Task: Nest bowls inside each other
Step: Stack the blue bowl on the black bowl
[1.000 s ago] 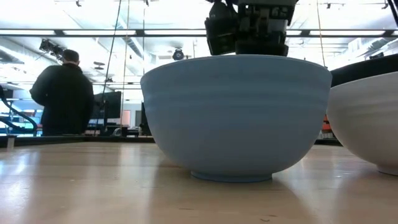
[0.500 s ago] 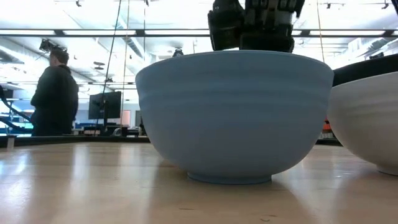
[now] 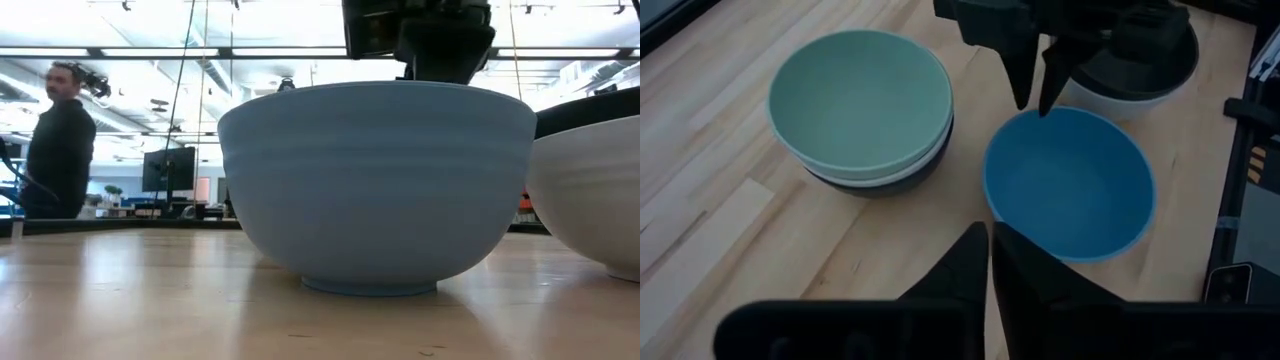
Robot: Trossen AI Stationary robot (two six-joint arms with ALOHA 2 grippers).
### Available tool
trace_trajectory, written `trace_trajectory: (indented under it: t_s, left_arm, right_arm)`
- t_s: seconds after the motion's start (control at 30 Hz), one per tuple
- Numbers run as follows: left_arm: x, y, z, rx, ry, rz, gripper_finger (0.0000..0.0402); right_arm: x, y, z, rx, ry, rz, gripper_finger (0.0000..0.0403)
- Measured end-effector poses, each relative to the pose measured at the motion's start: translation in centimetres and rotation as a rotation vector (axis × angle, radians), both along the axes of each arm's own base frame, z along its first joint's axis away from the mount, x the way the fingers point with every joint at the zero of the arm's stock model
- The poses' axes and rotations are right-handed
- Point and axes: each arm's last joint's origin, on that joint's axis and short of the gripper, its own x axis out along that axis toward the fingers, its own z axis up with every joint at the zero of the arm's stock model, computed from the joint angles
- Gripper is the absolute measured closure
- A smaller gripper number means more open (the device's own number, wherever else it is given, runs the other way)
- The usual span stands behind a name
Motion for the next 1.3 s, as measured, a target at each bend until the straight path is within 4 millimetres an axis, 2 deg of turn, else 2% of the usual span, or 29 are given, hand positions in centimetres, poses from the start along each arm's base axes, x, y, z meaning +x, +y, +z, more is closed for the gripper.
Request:
trace_trajectory:
  t_s: [0.63,0.93,1.17,1.3]
  left_arm:
    - [0.0,0.0,0.0,-0.007,-0.003,0.006,0.0374]
    - [0.0,0.0,0.0,-0.007,-0.003,0.006,0.0382]
    - [0.1,-0.1,0.0,-0.013,-0.010,0.006,0.0372]
    - [0.1,-0.1,0.0,-0.017,-0.013,0.006,0.0370]
  right_arm:
    - [0.0,-0.1,-0.1,-0.039,-0.002,-0.023,0.0300]
    - [0.2,1.3,-1.9,-0.037,0.027,0.011,0.0300]
    - [0.6,1.3,-2.7,-0.044,0.030,0.010,0.0300]
    - [0.9,1.4,-4.0,-0.044,0.067,0.016,0.0300]
